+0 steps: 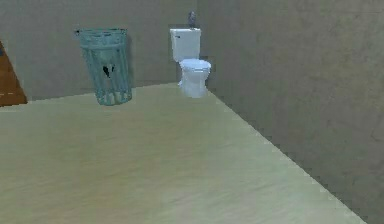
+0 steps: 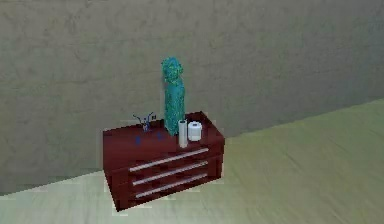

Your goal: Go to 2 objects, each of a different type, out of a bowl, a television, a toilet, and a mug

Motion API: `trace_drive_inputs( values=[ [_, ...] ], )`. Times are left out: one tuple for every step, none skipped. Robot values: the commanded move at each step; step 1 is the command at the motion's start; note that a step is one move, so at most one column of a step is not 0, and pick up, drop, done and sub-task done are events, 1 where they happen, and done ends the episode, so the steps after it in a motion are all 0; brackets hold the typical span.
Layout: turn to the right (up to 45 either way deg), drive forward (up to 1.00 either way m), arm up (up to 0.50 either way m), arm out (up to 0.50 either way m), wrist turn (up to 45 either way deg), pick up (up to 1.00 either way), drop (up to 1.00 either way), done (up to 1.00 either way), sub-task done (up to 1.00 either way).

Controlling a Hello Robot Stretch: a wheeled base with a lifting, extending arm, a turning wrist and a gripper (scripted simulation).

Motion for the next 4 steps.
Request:
trace_drive_inputs(
  values=[
    [0.0,1.00,0.00,0.00,0.0,0.00,0.00,0.00,0.00],
    [0.0,1.00,0.00,0.00,0.0,0.00,0.00,0.00,0.00],
    [0.0,0.25,0.00,0.00,0.0,0.00,0.00,0.00,0.00],
    [0.0,0.00,0.00,0.00,0.0,0.00,0.00,0.00,1.00]
  ],
)
